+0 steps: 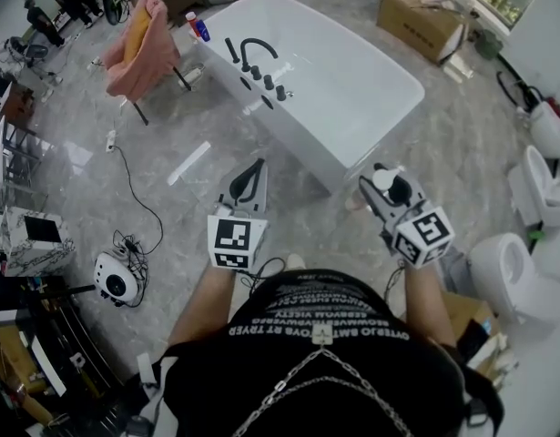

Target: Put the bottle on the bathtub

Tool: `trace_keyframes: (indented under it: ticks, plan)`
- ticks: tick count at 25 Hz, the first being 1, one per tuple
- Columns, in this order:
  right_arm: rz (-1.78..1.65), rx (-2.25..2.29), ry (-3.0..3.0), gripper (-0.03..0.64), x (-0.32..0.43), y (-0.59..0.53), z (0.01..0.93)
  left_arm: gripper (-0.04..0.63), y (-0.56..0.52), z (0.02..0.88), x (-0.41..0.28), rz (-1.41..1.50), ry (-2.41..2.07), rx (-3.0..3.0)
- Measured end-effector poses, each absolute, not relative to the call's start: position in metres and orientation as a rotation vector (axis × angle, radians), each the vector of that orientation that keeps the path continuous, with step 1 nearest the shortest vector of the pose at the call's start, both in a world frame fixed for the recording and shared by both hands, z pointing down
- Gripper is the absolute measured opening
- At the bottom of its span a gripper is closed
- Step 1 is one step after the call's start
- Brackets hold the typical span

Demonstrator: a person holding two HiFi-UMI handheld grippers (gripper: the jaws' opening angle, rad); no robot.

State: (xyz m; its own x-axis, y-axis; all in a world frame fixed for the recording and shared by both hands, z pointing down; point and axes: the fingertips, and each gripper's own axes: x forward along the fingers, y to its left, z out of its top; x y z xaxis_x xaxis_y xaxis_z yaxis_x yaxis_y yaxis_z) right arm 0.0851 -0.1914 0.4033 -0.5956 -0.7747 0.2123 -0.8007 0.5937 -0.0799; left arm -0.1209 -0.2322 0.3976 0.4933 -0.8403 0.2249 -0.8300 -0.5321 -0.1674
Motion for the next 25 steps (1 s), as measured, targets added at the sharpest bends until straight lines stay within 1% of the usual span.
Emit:
trace_keyframes:
  ticks: [6, 12, 19, 25]
  plan:
    - [0.242, 1.299, -2.649, 0.158, 0.06, -0.212, 0.405, 0.002, -0.252, 0.404, -0.134, -0.423, 1.475, -2.708]
    - [0.265, 1.293, -2.622, 0.158, 0.059, -0.221, 0.412, 0.002, -0.261, 0.418, -0.13, -0.44, 1.469, -2.755]
    - [0.289, 1.292, -2.624, 0.158, 0.075, -0.251, 0.424, 0.002, -0.283, 0.434, -0.105, -0.486, 1.446, -2.773]
    - [0.335, 1.276, -2.619, 0.158, 0.097, -0.297, 0.448, 0.002, -0.33, 0.439, -0.094, -0.51, 1.519, -2.745]
